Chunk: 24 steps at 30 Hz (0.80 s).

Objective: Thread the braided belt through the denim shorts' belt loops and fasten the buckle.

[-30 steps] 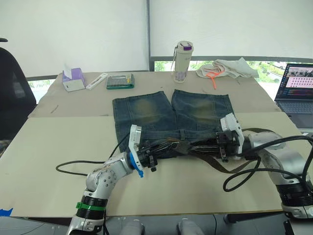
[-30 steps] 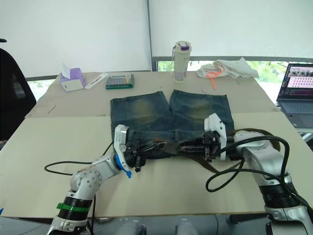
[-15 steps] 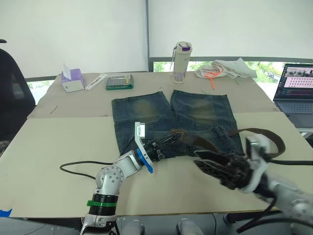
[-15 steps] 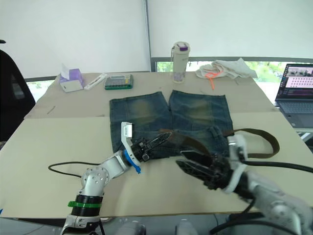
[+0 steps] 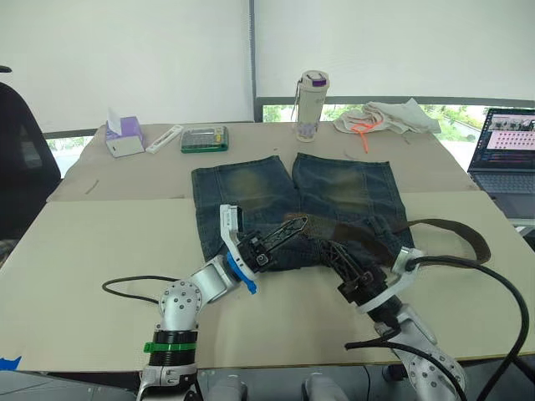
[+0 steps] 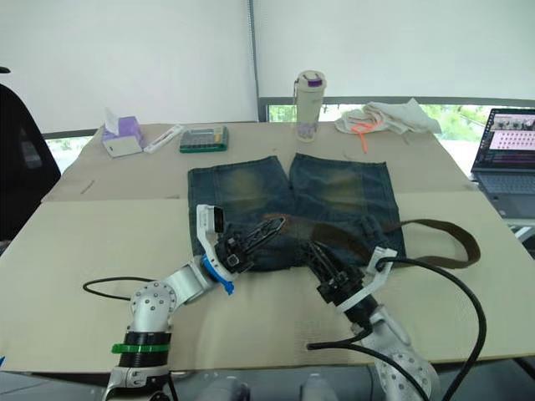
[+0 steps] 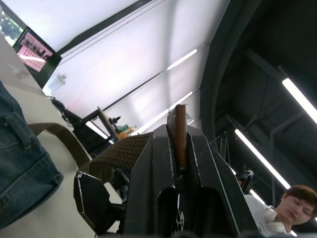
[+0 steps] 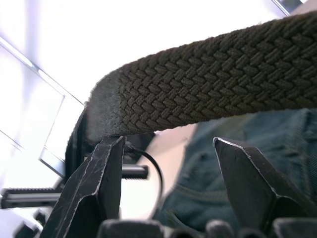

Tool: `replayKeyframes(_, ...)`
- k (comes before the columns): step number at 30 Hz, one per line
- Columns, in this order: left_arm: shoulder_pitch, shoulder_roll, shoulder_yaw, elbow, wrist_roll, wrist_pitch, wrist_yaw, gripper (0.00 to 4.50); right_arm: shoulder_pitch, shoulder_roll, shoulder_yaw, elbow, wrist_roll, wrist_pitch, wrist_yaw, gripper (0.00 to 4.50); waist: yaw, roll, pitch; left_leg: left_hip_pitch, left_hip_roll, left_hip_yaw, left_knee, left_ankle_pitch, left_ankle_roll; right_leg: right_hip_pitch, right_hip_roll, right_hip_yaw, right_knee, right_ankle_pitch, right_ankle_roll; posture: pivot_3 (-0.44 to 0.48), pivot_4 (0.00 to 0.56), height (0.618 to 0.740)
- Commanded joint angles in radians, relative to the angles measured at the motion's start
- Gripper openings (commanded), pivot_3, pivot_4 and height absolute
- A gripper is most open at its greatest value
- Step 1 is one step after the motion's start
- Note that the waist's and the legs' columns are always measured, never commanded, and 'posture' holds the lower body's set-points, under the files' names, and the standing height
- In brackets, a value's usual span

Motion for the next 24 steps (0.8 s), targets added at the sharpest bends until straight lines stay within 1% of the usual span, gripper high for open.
replayKeyframes(1,-0.007,0.002,0.001,-0.021,-0.021,0.007,0.008,0.00,-0.012,0.000,-0.009,-0.052,0.055,-0.035,0.028,3.16,0.000,0.000,0.000,0.000,0.000,0.000,0.000,0.000,0.000,0.000,0.000,0.000,0.000,0.000,0.000,0.000,0.150,0.740)
replayKeyframes(4,-0.008,0.002,0.000,-0.016,-0.023,0.002,0.015,0.00,0.003,-0.011,0.008,-0.066,0.058,-0.030,0.048,3.16,0.000,0.000,0.000,0.000,-0.001,0.000,0.000,0.000,0.000,0.000,0.000,0.000,0.000,0.000,0.000,0.000,0.150,0.740)
replayKeyframes(11,-0.007,-0.005,-0.001,-0.008,-0.024,-0.006,0.023,0.00,-0.001,-0.025,0.002,-0.092,0.112,-0.026,0.049,3.16,0.000,0.000,0.000,0.000,-0.001,0.000,0.000,0.000,0.000,0.000,0.000,0.000,-0.001,0.000,0.000,0.000,0.150,0.740)
replayKeyframes(16,-0.009,-0.008,0.000,0.003,-0.018,-0.012,0.022,0.00,0.006,-0.071,0.018,-0.095,0.119,-0.013,0.082,3.16,0.000,0.000,0.000,0.000,-0.001,0.000,0.000,0.000,0.000,0.000,0.000,0.000,-0.001,0.000,0.000,0.000,0.150,0.740)
replayKeyframes(24,-0.009,-0.011,0.001,0.013,-0.017,-0.015,0.019,0.00,-0.004,-0.105,0.021,-0.093,0.141,-0.014,0.096,3.16,0.000,0.000,0.000,0.000,-0.001,0.000,0.000,0.000,0.000,0.000,0.001,0.000,-0.001,0.000,0.000,0.000,0.150,0.740)
